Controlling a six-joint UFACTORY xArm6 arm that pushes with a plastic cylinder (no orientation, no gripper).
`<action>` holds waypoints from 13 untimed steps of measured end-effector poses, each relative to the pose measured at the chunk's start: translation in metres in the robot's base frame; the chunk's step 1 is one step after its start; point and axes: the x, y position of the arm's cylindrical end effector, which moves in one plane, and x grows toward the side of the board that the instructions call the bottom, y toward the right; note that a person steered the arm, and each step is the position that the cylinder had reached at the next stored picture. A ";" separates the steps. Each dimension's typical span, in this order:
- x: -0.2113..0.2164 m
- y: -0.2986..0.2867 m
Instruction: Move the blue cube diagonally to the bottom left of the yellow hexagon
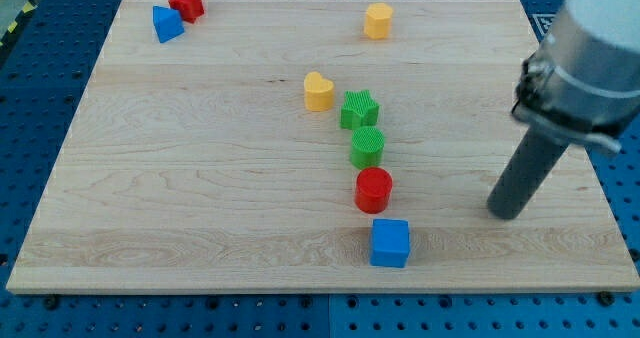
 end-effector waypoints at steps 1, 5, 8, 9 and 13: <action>0.018 -0.032; 0.047 -0.113; 0.033 -0.118; 0.019 -0.119; -0.071 -0.224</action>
